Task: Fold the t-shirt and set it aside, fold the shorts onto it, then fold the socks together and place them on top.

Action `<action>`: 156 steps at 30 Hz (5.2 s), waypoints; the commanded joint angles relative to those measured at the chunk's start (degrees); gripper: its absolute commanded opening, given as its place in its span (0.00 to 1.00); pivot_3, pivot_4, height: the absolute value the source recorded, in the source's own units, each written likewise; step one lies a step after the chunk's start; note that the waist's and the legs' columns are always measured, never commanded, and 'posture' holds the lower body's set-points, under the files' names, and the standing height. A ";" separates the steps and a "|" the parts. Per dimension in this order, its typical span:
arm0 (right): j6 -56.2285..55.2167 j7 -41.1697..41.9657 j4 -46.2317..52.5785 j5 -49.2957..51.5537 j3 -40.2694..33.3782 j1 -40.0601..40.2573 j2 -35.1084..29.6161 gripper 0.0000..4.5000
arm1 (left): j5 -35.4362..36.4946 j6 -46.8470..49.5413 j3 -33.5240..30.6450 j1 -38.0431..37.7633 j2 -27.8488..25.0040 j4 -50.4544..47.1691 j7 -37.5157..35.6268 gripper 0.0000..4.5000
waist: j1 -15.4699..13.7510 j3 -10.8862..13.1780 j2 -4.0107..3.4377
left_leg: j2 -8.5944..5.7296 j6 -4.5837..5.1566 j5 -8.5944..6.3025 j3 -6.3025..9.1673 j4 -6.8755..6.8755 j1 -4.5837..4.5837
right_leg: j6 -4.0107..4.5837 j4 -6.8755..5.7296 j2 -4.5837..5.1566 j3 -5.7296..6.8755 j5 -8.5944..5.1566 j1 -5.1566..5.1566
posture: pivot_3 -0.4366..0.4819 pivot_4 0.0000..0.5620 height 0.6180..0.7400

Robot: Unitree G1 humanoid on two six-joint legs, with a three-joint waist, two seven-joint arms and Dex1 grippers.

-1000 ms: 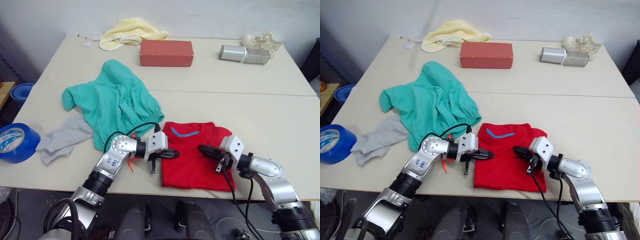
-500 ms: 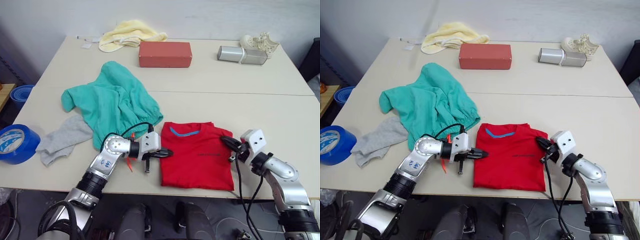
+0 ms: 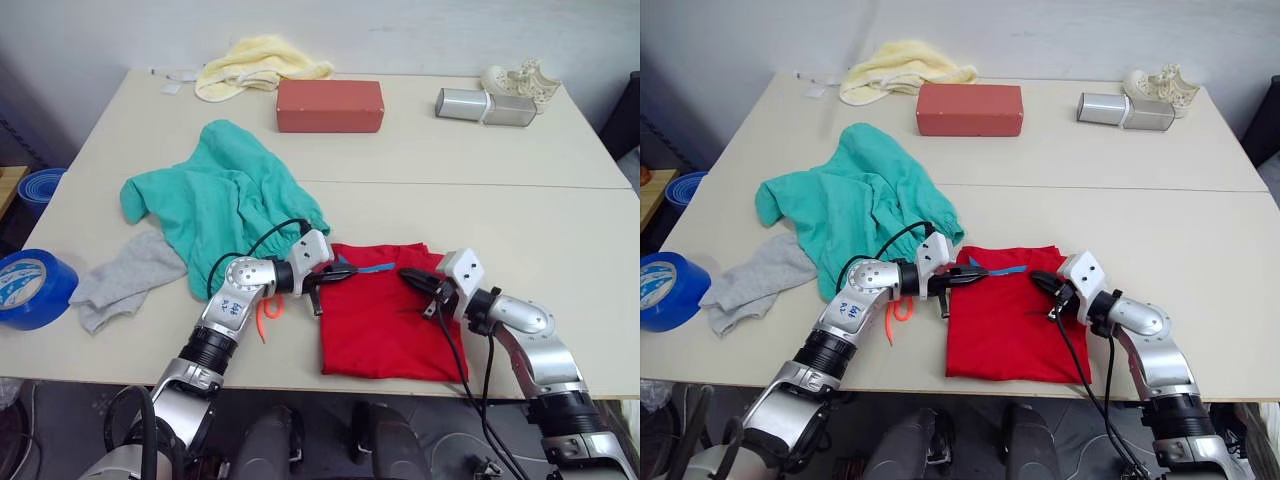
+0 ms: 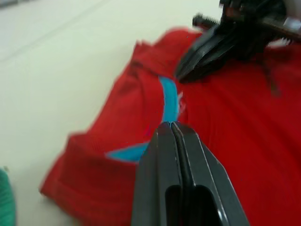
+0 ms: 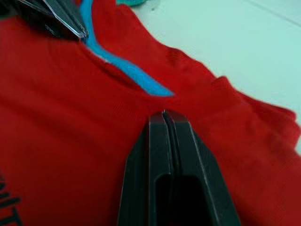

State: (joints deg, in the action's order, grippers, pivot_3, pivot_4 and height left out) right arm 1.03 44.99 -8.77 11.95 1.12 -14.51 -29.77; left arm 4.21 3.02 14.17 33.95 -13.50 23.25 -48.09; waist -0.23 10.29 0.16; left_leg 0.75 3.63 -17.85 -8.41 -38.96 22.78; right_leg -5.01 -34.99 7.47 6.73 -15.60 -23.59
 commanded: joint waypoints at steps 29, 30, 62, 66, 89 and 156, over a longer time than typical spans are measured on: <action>1.90 9.92 25.60 9.64 -9.85 33.57 -10.01 0.00 | 2.45 2.18 11.37 -15.69 -13.55 -28.62 -15.73 0.01 | -0.06 0.02 -0.06 | 0.01 -0.37 -0.17 0.02 0.35 -0.09 | 0.03 0.26 0.02 -0.09 -0.02 0.01 | 0.48 0.27 1.00; 0.49 11.43 24.25 10.18 -11.76 34.82 -10.92 0.00 | 3.34 2.01 10.25 -16.44 -14.87 -28.86 -16.42 0.01 | -0.05 0.01 -0.08 | 0.01 -0.37 -0.17 0.02 0.38 -0.12 | 0.04 0.27 0.02 -0.10 -0.02 0.04 | 0.48 0.27 1.00; 74.61 -5.64 15.13 48.40 -13.69 7.80 -22.30 1.00 | 31.74 10.25 -12.33 -12.16 -21.22 -36.12 -27.13 1.00 | -0.54 -0.11 0.25 | 0.02 -0.15 0.14 0.02 0.81 -0.28 | 0.15 0.50 -0.02 -0.05 -0.07 0.12 | 0.48 0.27 1.00; 76.65 -5.37 16.17 46.74 -8.62 4.31 -20.24 1.00 | 31.35 9.97 -13.04 -13.38 -21.69 -37.38 -26.85 1.00 | 0.40 -0.18 0.40 | 0.04 -0.30 0.07 0.02 0.83 -0.33 | 0.14 0.49 -0.04 -0.05 -0.06 0.16 | 0.48 0.27 1.00; 72.41 -3.13 15.57 38.59 -23.25 9.31 -25.85 0.01 | 28.90 8.23 -11.42 -14.44 -20.41 -35.61 -26.10 1.00 | -1.23 -0.14 0.23 | -0.04 -0.47 -0.03 0.00 0.90 -0.15 | 0.07 0.64 0.01 -0.04 -0.02 0.05 | 0.48 0.27 1.00; -20.55 27.21 17.92 16.09 -19.39 22.71 -6.81 1.00 | 25.16 3.76 -35.36 -27.01 -29.13 -27.14 -14.80 1.00 | 0.33 0.10 -0.33 | -0.04 -0.63 0.11 -0.07 0.94 -0.39 | 0.05 0.39 -0.03 -0.13 -0.01 0.12 | 0.48 0.27 1.00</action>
State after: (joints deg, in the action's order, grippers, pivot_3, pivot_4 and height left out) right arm -16.22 70.89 9.12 27.58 -17.70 7.91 -36.51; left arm 28.74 8.08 -18.10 8.39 -41.59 -2.15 -62.72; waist 0.10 10.38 -0.17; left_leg 0.71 3.00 -17.74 -8.48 -38.02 22.38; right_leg -4.96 -34.61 7.44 6.60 -15.61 -23.46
